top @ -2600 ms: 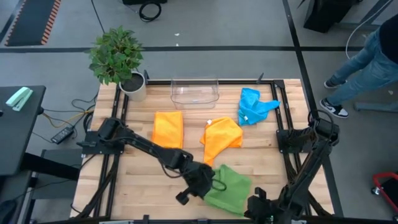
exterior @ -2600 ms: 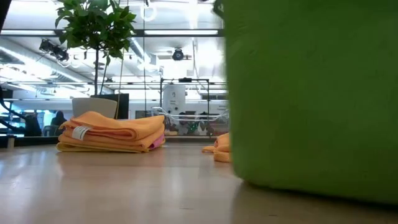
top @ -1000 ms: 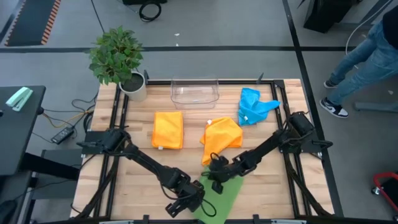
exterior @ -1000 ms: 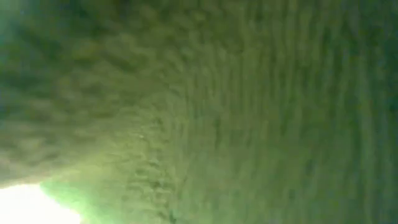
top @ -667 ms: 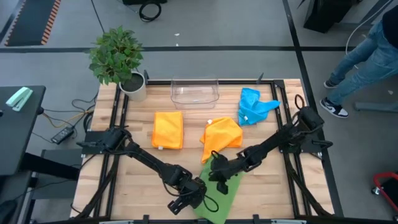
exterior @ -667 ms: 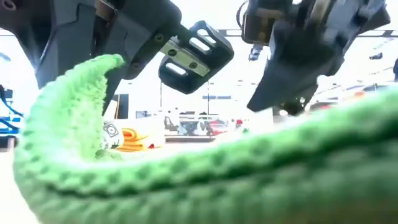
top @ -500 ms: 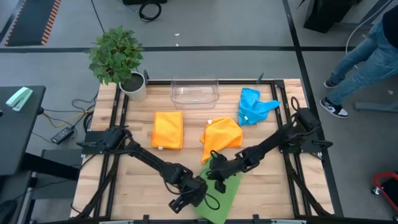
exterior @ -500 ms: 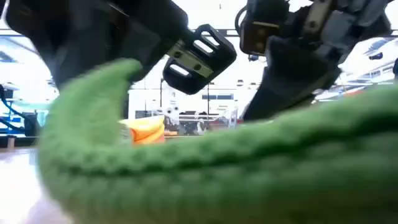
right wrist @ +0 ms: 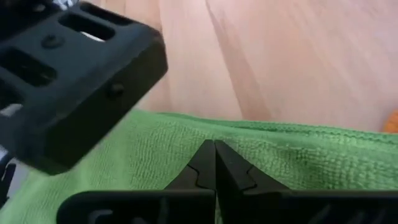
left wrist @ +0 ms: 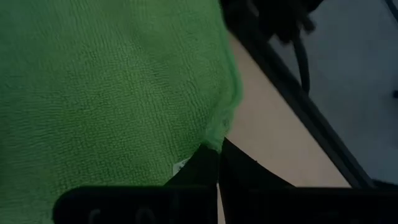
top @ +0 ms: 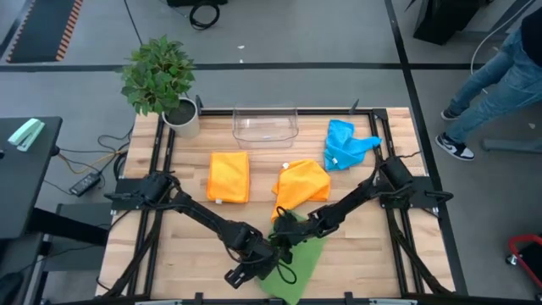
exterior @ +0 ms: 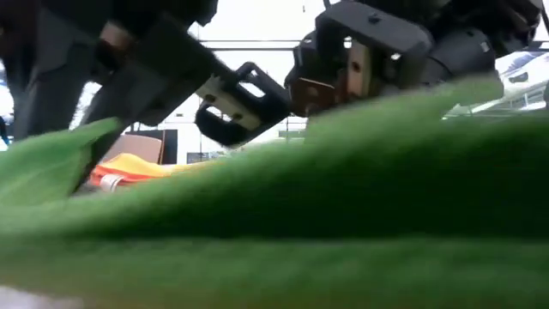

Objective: Fold microfiber towels
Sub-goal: Fold the green microfiber cloth

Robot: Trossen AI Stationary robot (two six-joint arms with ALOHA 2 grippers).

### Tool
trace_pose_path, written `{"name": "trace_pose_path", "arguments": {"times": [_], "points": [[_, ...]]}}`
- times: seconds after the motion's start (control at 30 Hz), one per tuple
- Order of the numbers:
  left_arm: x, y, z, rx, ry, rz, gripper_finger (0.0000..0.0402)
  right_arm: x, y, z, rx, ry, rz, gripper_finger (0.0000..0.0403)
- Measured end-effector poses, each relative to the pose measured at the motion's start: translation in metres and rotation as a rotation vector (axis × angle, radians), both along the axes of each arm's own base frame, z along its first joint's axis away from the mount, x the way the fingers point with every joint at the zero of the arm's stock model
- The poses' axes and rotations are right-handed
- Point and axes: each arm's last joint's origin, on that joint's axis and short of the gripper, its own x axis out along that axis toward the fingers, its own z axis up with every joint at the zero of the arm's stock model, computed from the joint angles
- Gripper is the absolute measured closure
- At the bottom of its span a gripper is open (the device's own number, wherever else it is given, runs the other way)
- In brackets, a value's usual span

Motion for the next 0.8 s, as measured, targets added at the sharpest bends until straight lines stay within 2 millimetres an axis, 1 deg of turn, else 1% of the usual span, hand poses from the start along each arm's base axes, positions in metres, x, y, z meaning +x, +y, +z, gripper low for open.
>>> {"name": "trace_pose_path", "arguments": {"times": [0.1, 0.17, 0.2, 0.27, 0.33, 0.4, 0.5, 0.57, 0.63, 0.7, 0.8], "points": [[-0.002, -0.001, -0.001, 0.006, 0.010, -0.012, 0.0391, 0.003, 0.000, 0.001, -0.011, -0.008, 0.013, 0.0400], [-0.002, -0.002, -0.001, 0.005, 0.002, -0.023, 0.0387, 0.001, -0.001, 0.009, -0.044, -0.017, 0.040, 0.0400], [-0.002, -0.002, -0.001, 0.004, -0.002, -0.023, 0.0387, 0.001, -0.001, 0.017, -0.053, -0.037, 0.054, 0.0400], [-0.002, -0.002, -0.001, 0.004, 0.000, -0.023, 0.0391, -0.002, 0.000, 0.040, -0.050, -0.066, 0.078, 0.0400], [-0.002, -0.002, -0.001, 0.003, -0.001, -0.023, 0.0395, -0.012, 0.003, 0.058, -0.047, -0.039, 0.114, 0.0400], [-0.001, -0.001, 0.000, 0.002, -0.004, -0.020, 0.0395, -0.030, 0.012, 0.067, -0.069, 0.043, 0.153, 0.0400], [0.000, 0.000, 0.001, 0.000, -0.010, -0.017, 0.0388, -0.062, 0.040, 0.081, -0.092, 0.104, 0.185, 0.0400], [0.002, 0.002, 0.002, -0.002, -0.026, -0.018, 0.0389, -0.082, 0.060, 0.080, -0.124, 0.109, 0.153, 0.0400], [0.004, 0.005, 0.005, -0.001, -0.041, -0.021, 0.0395, -0.098, 0.076, 0.070, -0.139, 0.086, 0.089, 0.0400], [0.007, 0.008, 0.007, -0.011, -0.066, -0.011, 0.0395, -0.104, 0.081, 0.058, -0.120, 0.086, 0.044, 0.0400], [0.011, 0.014, 0.011, -0.017, -0.085, 0.005, 0.0390, -0.108, 0.079, 0.039, -0.096, 0.141, -0.034, 0.0400]]}}
